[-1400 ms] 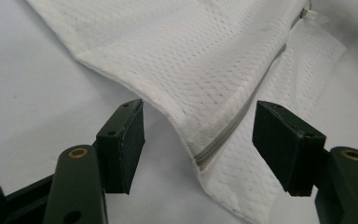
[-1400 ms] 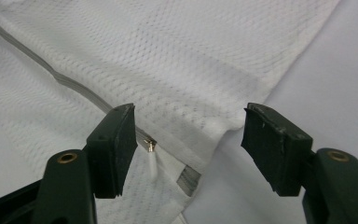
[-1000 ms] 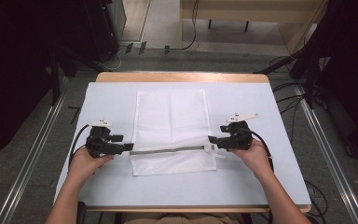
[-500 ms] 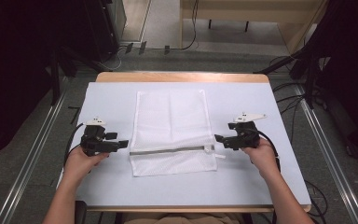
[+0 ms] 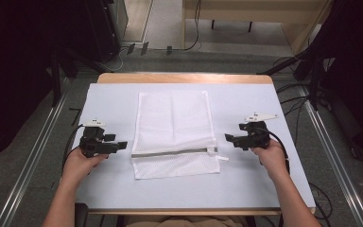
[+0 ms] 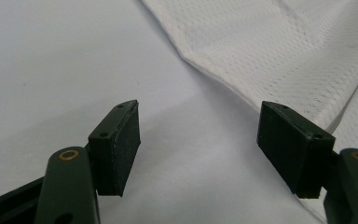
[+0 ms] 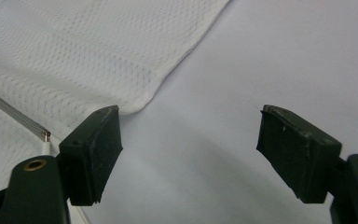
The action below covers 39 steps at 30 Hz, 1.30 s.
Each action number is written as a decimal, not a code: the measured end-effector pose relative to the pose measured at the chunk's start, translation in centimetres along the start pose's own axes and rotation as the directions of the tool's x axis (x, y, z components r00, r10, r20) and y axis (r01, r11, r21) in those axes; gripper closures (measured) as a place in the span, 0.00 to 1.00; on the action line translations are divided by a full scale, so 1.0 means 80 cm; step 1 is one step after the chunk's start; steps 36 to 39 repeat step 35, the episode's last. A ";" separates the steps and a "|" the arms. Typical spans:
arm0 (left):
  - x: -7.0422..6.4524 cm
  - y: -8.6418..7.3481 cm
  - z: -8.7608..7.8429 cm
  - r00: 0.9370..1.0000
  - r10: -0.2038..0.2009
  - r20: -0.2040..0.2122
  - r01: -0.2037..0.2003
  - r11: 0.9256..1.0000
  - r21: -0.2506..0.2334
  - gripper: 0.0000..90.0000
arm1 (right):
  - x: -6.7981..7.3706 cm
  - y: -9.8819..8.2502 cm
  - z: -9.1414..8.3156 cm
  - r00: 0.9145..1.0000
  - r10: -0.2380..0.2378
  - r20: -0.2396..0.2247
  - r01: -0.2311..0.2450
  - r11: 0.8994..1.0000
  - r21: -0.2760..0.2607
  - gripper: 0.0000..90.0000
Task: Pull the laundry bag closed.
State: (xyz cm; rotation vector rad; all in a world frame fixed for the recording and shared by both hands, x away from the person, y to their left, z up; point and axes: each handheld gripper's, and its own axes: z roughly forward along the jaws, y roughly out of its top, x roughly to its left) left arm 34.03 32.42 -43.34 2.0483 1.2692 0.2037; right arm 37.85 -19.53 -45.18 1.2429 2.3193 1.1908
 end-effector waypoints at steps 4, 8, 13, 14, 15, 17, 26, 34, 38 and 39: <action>0.001 0.001 0.001 1.000 -0.018 -0.006 0.018 1.000 0.000 0.34 | -0.003 -0.001 0.002 1.000 0.005 0.005 -0.005 1.000 0.006 0.25; 0.003 0.001 0.002 1.000 -0.025 -0.005 0.025 1.000 0.006 0.34 | -0.004 -0.002 0.003 1.000 0.009 0.007 -0.009 1.000 0.016 0.25; 0.003 0.001 0.002 1.000 -0.022 -0.011 0.022 1.000 0.013 0.34 | -0.004 -0.002 0.004 1.000 0.007 0.008 -0.007 1.000 0.017 0.25; 0.003 0.000 0.003 1.000 -0.021 -0.012 0.022 1.000 0.010 0.34 | -0.004 -0.002 0.004 1.000 0.009 0.007 -0.009 1.000 0.019 0.25; 0.003 0.000 0.003 1.000 -0.017 -0.013 0.017 1.000 0.018 0.34 | -0.004 -0.002 0.005 1.000 0.005 0.006 -0.005 1.000 0.018 0.25; 0.003 0.000 0.003 1.000 -0.015 -0.017 0.016 1.000 0.018 0.34 | -0.004 -0.002 0.005 1.000 0.002 0.005 -0.003 1.000 0.022 0.25; 0.004 0.000 0.005 0.999 -0.019 -0.032 0.020 1.000 0.024 0.32 | -0.003 -0.003 0.007 1.000 -0.003 0.005 0.002 0.999 0.032 0.25; 0.005 -0.001 0.007 0.998 -0.016 -0.067 0.017 1.000 0.015 0.27 | -0.004 -0.003 0.008 1.000 0.000 0.007 0.000 0.999 0.040 0.25; 0.006 -0.001 0.008 0.997 -0.016 -0.079 0.017 1.000 0.011 0.27 | -0.004 -0.004 0.009 1.000 0.000 0.008 0.000 0.999 0.041 0.25; 0.006 -0.001 0.008 0.997 -0.016 -0.079 0.017 1.000 0.011 0.27 | -0.004 -0.004 0.009 1.000 0.000 0.008 0.000 0.999 0.041 0.25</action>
